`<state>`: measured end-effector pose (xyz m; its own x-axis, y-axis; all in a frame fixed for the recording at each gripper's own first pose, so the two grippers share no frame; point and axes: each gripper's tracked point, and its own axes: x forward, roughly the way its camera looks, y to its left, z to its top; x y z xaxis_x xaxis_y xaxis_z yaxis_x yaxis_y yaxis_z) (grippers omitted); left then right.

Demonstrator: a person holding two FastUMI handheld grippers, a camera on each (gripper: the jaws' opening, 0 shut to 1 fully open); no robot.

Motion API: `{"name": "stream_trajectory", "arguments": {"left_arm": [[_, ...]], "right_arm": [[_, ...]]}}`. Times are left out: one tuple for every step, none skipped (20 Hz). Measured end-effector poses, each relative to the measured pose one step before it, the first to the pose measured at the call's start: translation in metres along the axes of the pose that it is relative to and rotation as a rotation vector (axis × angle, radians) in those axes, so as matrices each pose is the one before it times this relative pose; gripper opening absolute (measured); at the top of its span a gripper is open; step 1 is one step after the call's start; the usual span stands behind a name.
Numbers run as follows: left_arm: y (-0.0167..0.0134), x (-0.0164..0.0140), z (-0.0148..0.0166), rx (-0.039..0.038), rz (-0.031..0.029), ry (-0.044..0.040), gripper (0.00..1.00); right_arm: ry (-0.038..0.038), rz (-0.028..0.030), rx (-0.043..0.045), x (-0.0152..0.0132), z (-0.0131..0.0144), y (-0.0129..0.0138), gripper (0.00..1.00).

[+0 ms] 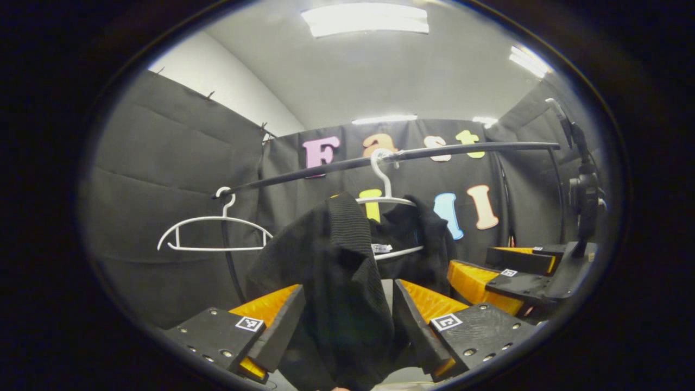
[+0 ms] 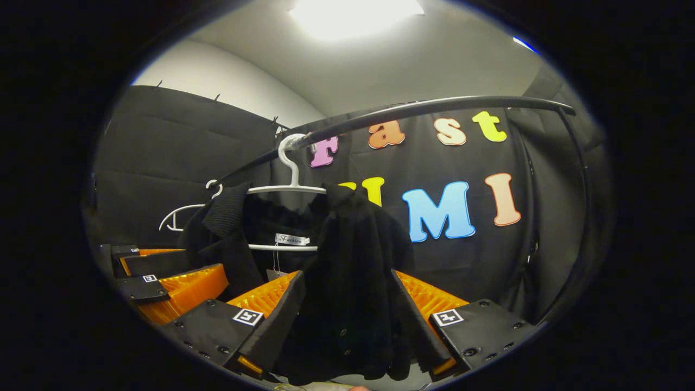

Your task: Grasp the clothes on the hanger with both hands and then place them into the laundry hamper below.

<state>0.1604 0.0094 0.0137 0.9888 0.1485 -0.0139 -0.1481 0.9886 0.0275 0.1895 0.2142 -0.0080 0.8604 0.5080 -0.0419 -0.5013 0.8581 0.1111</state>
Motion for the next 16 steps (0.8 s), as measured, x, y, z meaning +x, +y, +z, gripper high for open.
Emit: {"name": "stream_trajectory", "arguments": {"left_arm": [[-0.00162, 0.00538, -0.00053, -0.00140, 0.00451, 0.00090, 0.95], [-0.00381, 0.00511, -0.00157, -0.00318, 0.00208, 0.00212, 0.95], [-0.00192, 0.00569, -0.00112, -0.00180, 0.00266, 0.00294, 0.95], [-0.00044, 0.00498, -0.00188, 0.00021, 0.00586, 0.00328, 0.95], [-0.00066, 0.00530, -0.00072, 0.00112, 0.00812, 0.00218, 0.95], [0.00000, 0.00434, -0.00137, 0.00143, 0.01097, 0.00072, 0.95], [0.00064, 0.00481, -0.00070, 0.00059, 0.01069, 0.00019, 0.95], [0.00010, 0.00435, -0.00102, 0.00074, 0.01092, 0.00008, 0.95], [0.00061, 0.00404, -0.00044, 0.00283, 0.01021, 0.00201, 0.95], [-0.00064, 0.00394, -0.00108, 0.00555, 0.00923, -0.00191, 0.95], [0.00007, 0.00321, -0.00037, 0.00642, 0.01061, -0.00246, 0.95], [-0.00036, 0.00175, -0.00070, 0.00572, 0.01232, -0.00141, 0.95], [0.00176, 0.00262, -0.00060, 0.00528, 0.01725, -0.00116, 0.95], [0.00005, 0.00275, -0.00156, 0.00212, 0.00884, -0.00112, 0.95], [-0.00091, 0.00314, -0.00138, -0.00222, 0.00240, 0.00193, 0.95], [0.00035, 0.00266, 0.00068, -0.00175, 0.00793, -0.00206, 0.95]], "right_arm": [[0.00262, 0.00888, -0.00155, 0.00737, -0.00098, 0.00032, 0.97], [0.00076, 0.00778, -0.00188, 0.00616, -0.00070, 0.00070, 0.96], [-0.00077, 0.00675, -0.00209, 0.00655, -0.00029, 0.00018, 0.96], [0.00076, 0.00677, -0.00081, 0.00488, -0.00163, 0.00035, 0.96], [0.00239, 0.00603, -0.00013, 0.00469, -0.00115, 0.00007, 0.96], [0.00338, 0.00569, 0.00147, 0.00831, -0.00060, 0.00064, 0.97], [0.00200, 0.00520, 0.00138, 0.00767, -0.00112, 0.00043, 0.97], [0.00072, 0.00288, -0.00052, 0.00616, -0.00240, 0.00013, 0.97], [0.00008, 0.00072, -0.00166, 0.00541, -0.00100, -0.00058, 0.97], [-0.00229, -0.00049, -0.00208, 0.00404, -0.00067, 0.00019, 0.96], [-0.00334, -0.00238, -0.00249, 0.00431, -0.00064, -0.00067, 0.97], [-0.00389, -0.00468, 0.00048, 0.00379, -0.00048, -0.00046, 0.97], [-0.00500, -0.00800, 0.00119, 0.00402, -0.00006, -0.00166, 0.96], [-0.00501, -0.00743, 0.00413, 0.00428, -0.00040, -0.00154, 0.95], [-0.00375, -0.00078, 0.00824, 0.00313, -0.00030, -0.00053, 0.95], [-0.00007, -0.00344, 0.00445, 0.00308, -0.00116, -0.00045, 0.95]]}}
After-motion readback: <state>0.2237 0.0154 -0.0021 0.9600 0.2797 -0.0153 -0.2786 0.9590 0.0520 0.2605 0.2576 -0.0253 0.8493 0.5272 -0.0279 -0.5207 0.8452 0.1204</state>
